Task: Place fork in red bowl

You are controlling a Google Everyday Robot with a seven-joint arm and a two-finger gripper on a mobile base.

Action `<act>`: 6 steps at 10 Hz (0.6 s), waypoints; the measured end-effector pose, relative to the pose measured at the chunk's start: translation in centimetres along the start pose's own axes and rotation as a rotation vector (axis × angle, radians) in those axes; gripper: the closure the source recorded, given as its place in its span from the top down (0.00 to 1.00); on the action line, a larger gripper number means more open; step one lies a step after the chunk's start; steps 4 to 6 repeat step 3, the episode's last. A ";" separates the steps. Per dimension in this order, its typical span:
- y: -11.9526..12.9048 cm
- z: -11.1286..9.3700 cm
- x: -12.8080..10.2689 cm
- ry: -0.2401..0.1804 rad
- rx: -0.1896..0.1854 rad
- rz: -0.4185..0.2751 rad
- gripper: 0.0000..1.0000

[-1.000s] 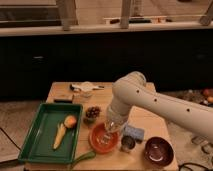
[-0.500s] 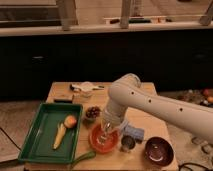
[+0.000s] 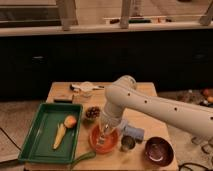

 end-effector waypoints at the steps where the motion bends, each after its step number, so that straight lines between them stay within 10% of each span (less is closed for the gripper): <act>1: -0.1 0.0 0.0 -0.001 0.002 0.000 0.74; 6: -0.1 -0.2 0.1 -0.001 0.006 0.002 0.80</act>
